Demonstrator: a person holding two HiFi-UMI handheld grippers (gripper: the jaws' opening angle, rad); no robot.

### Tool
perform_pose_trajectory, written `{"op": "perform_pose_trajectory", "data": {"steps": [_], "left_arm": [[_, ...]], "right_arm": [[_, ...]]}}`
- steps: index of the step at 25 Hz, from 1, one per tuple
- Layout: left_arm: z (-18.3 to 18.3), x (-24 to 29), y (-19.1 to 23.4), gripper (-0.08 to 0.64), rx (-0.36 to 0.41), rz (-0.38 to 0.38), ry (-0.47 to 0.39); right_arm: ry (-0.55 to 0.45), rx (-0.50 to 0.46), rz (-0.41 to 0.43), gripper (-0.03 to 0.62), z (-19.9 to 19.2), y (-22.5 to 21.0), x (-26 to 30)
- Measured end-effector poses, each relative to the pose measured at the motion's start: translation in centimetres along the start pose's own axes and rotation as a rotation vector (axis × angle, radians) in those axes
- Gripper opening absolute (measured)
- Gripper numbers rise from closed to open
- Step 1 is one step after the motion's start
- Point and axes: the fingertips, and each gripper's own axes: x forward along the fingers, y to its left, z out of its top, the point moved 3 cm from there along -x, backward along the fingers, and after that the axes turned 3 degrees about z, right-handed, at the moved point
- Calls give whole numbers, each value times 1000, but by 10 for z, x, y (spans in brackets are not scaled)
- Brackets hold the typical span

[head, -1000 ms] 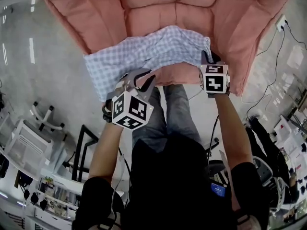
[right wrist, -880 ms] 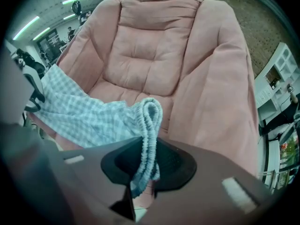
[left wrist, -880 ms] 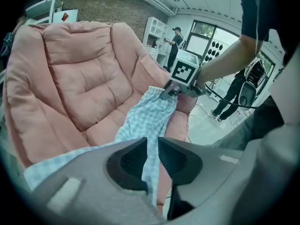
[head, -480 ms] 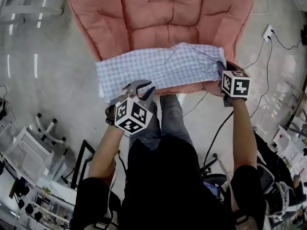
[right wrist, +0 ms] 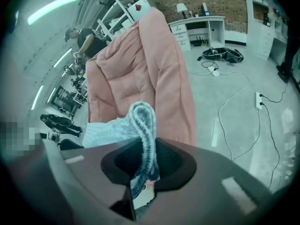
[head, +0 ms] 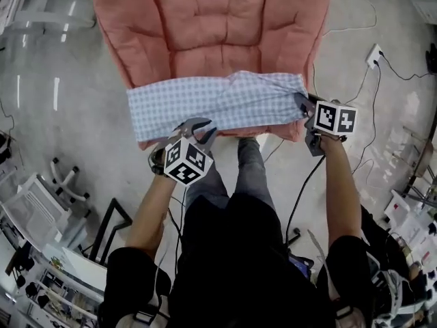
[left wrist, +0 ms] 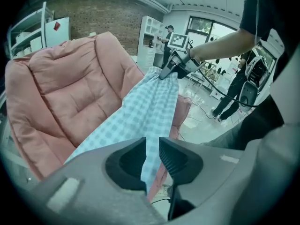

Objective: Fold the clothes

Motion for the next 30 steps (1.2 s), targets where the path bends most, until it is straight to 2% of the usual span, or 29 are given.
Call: {"op": "perform_pose_trajectory", "data": {"steps": [3,9,14,17,24,30], "left_arm": [[22,9,-15,94,-23,26,10],[70,18,-35,94,-18,53,11],[92,20,-45,97,-16,76,38],[89,14,-41,97,-36,110,52],[54,-30,-31,100,-91,188,60],[11,-86,-16,100,-131,262,41]], "right_arm": [[21,-29,38,72,3,-14,-10],[37,-49,89,71,10,-31,-28],[32,6,178,71,16,-33,-47],[43,-18,201,69,20,-14,-50],[65,-120,162,69,18,61,-52],[58,-109,234,69,20,149,-51]]}}
